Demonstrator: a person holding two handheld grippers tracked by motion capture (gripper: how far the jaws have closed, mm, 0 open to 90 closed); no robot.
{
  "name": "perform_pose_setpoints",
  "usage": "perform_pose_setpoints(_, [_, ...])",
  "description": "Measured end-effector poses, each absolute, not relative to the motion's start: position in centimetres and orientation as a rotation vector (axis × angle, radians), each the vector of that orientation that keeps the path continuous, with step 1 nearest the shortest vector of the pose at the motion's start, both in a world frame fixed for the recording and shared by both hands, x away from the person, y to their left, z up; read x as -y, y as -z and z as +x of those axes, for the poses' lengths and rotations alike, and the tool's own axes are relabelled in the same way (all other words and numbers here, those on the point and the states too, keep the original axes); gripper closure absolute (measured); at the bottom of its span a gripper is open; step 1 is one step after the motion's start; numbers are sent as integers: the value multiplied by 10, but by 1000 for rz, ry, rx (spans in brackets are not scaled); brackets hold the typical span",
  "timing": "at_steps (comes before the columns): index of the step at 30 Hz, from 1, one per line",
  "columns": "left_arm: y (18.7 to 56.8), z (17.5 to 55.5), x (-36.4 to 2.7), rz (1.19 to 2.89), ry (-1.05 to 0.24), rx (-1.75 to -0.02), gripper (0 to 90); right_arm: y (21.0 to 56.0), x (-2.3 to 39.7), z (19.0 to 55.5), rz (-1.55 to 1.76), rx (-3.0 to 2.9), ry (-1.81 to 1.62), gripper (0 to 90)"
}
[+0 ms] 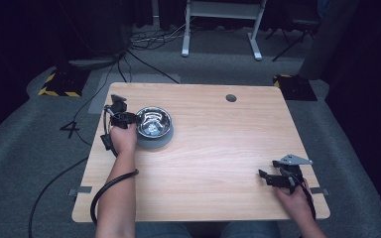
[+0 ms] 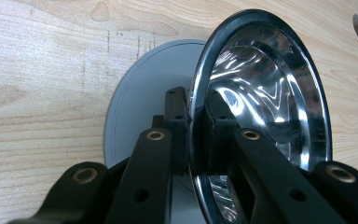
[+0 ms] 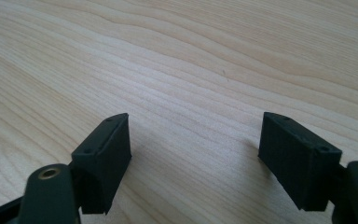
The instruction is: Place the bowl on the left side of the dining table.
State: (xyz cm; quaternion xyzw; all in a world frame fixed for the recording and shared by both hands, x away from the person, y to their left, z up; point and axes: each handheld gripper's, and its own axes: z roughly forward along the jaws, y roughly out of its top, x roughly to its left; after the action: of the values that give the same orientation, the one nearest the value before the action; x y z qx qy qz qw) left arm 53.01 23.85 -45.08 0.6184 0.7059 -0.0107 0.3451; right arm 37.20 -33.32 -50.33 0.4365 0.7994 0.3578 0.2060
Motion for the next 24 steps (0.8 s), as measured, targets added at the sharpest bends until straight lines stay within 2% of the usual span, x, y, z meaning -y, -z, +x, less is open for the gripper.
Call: perform_pose_setpoints(24, [458,530,-241,1625,66,-1859,812,503,333,372,1215,-2230,-993,249])
